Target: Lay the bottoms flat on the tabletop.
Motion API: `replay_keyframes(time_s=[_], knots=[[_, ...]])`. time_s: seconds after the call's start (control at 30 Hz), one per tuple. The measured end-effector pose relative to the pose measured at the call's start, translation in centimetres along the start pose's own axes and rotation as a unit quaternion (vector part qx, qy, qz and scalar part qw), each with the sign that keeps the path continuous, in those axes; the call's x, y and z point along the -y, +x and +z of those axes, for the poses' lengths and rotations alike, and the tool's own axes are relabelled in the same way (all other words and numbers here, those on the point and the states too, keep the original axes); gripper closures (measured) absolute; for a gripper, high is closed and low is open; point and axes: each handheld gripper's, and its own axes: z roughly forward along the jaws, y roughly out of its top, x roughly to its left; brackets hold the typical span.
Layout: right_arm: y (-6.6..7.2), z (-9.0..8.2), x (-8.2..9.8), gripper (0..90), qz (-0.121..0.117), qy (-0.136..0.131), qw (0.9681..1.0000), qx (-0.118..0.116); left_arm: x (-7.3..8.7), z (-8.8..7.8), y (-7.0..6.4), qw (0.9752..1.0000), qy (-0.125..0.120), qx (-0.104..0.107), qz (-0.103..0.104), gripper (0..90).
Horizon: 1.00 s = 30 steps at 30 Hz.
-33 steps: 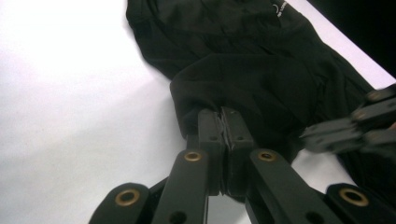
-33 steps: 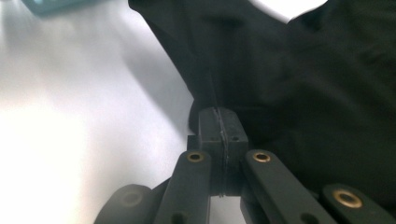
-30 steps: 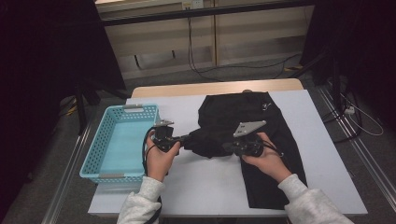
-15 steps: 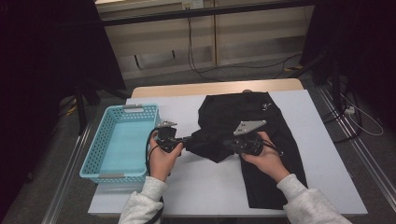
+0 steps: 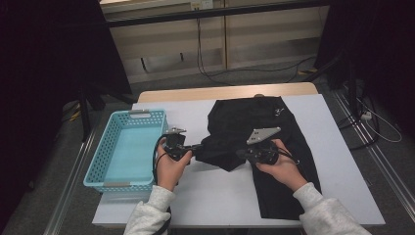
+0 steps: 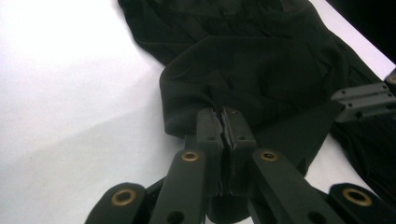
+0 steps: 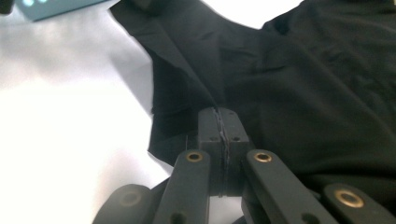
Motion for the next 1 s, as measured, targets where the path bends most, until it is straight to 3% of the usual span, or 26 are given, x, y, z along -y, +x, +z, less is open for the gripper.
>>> replay_keyframes(time_s=[0.43,0.57,0.73,0.87,0.93,1.0], knots=[[1.6,1.1,0.0,83.0,-0.033,0.041,0.9982,-0.029,0.1,-0.1,-0.1,1.0,0.002,0.001,0.0,87.8],[1.8,1.6,-0.1,66.6,-0.023,0.035,0.999,-0.015,0.1,-0.2,0.0,1.0,0.003,-0.002,0.001,87.9],[2.6,2.8,0.0,56.2,-0.031,0.051,0.9981,-0.019,0.0,-0.3,0.0,1.0,0.001,-0.001,0.0,87.7],[3.2,3.7,0.3,54.3,-0.043,0.072,0.9963,-0.018,-0.3,-0.8,-0.3,0.9999,-0.012,0.005,-0.001,88.1],[3.2,3.7,0.3,61.1,-0.034,0.074,0.9966,-0.016,-0.4,-1.1,-0.3,0.9998,-0.018,0.008,-0.003,88.2],[3.1,3.6,0.3,78.5,-0.034,0.072,0.9967,-0.014,-0.5,-1.2,-0.3,0.9997,-0.022,0.01,-0.005,88.3]])
